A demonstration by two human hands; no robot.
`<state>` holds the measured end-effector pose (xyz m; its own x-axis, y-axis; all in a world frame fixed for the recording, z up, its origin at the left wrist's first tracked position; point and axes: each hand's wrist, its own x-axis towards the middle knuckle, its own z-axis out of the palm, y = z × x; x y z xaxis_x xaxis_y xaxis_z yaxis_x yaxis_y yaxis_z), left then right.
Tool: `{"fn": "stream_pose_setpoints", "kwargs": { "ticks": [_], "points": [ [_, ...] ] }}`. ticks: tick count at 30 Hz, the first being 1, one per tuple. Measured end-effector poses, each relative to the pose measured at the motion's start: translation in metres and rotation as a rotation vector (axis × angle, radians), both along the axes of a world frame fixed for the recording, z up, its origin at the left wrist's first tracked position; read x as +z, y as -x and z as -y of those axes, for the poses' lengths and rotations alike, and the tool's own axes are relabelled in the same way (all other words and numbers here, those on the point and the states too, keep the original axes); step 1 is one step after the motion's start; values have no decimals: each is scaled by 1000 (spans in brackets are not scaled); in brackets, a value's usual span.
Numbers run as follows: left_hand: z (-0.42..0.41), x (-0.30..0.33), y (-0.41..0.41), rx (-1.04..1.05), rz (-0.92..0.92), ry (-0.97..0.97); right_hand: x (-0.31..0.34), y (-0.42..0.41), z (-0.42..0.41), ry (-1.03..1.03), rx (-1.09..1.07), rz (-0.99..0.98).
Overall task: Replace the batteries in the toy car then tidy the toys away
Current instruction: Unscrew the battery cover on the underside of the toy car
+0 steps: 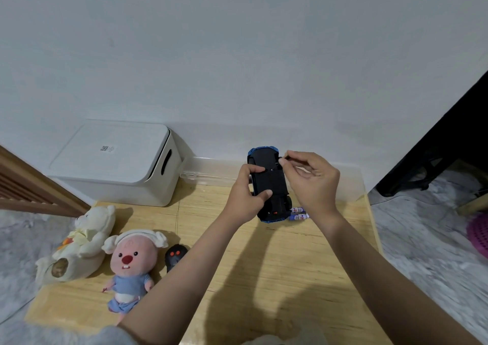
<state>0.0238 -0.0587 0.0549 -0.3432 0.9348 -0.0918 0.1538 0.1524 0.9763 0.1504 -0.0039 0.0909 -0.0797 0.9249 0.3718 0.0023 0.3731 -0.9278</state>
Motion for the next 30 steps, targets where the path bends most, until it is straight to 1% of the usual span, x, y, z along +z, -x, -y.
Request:
{"fn": "stream_pose_setpoints", "kwargs": {
  "ticks": [4,8,10,13,18,23,27,30],
  "points": [
    [0,0,-1,-6,6,-13,1,0,-1,-75,-37,36],
    [0,-2,-1,-9,3,-18,3,1,-1,63,-32,-23],
    [0,-2,-1,-10,2,-16,2,0,-1,69,-29,-13],
    [-1,-2,-2,-17,8,-18,1,0,0,57,-51,2],
    [-2,-1,-1,-15,10,-14,2,1,-1,-49,-134,43],
    [-3,-2,1,0,11,-16,2,1,-2,64,-49,-22],
    [-4,-2,1,-1,21,-21,5,1,-2,75,7,13],
    [-4,-2,0,-7,29,-17,7,2,-2,26,4,51]
  ]
}}
